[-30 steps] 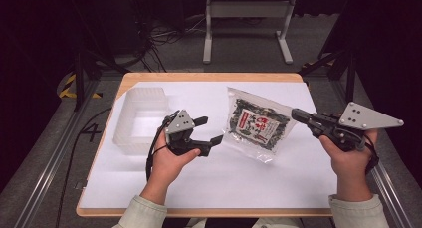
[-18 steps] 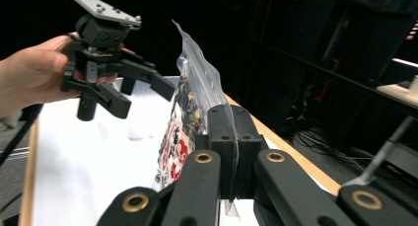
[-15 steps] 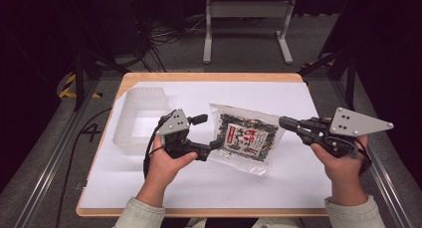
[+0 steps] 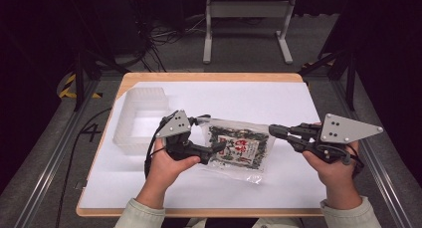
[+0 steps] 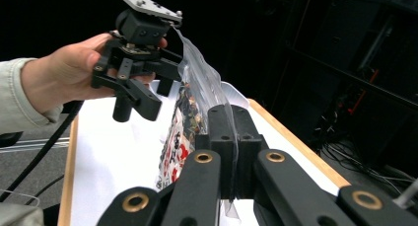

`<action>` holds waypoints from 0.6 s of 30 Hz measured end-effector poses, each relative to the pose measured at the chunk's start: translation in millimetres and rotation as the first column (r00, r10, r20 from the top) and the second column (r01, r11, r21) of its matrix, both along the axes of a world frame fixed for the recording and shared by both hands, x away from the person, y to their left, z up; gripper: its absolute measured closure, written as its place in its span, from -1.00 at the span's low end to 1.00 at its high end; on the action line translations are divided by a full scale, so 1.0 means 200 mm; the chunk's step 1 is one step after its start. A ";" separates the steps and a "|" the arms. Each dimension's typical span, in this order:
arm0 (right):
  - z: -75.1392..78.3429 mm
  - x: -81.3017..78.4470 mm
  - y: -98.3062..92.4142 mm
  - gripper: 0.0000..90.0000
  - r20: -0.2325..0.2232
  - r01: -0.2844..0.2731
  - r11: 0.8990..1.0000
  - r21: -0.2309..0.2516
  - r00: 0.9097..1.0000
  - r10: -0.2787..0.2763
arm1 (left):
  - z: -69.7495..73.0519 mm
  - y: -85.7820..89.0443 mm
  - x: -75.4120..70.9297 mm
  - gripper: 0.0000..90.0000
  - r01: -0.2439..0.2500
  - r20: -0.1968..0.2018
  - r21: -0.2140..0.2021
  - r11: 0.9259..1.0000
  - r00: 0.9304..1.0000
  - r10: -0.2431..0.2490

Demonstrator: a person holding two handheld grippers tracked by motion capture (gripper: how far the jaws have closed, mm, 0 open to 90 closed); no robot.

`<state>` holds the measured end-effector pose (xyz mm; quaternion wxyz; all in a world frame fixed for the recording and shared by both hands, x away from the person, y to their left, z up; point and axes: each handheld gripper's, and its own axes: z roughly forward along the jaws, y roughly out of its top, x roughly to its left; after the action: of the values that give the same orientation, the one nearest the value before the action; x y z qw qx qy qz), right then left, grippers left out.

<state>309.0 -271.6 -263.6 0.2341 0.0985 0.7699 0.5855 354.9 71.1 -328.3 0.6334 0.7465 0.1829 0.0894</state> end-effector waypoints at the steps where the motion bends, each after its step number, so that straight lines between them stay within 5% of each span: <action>1: 0.00 0.00 0.01 1.00 0.002 -0.009 1.000 0.001 1.000 0.009 | 0.00 0.00 0.00 -0.76 0.008 0.002 0.000 1.000 1.000 -0.008; 10: -0.01 -0.01 0.03 1.00 0.009 -0.029 0.999 0.038 1.000 0.028 | 0.00 -0.02 -0.02 -0.29 0.056 0.012 0.023 0.998 0.998 -0.056; 18: -0.03 0.00 0.03 1.00 0.002 -0.026 0.998 0.064 1.000 0.026 | -0.01 -0.01 -0.02 0.27 0.143 0.043 0.010 0.990 0.989 -0.143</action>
<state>309.8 -266.5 -268.9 0.2235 0.0954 0.7519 0.6128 350.5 69.2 -330.2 0.6394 0.7579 0.1148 0.0606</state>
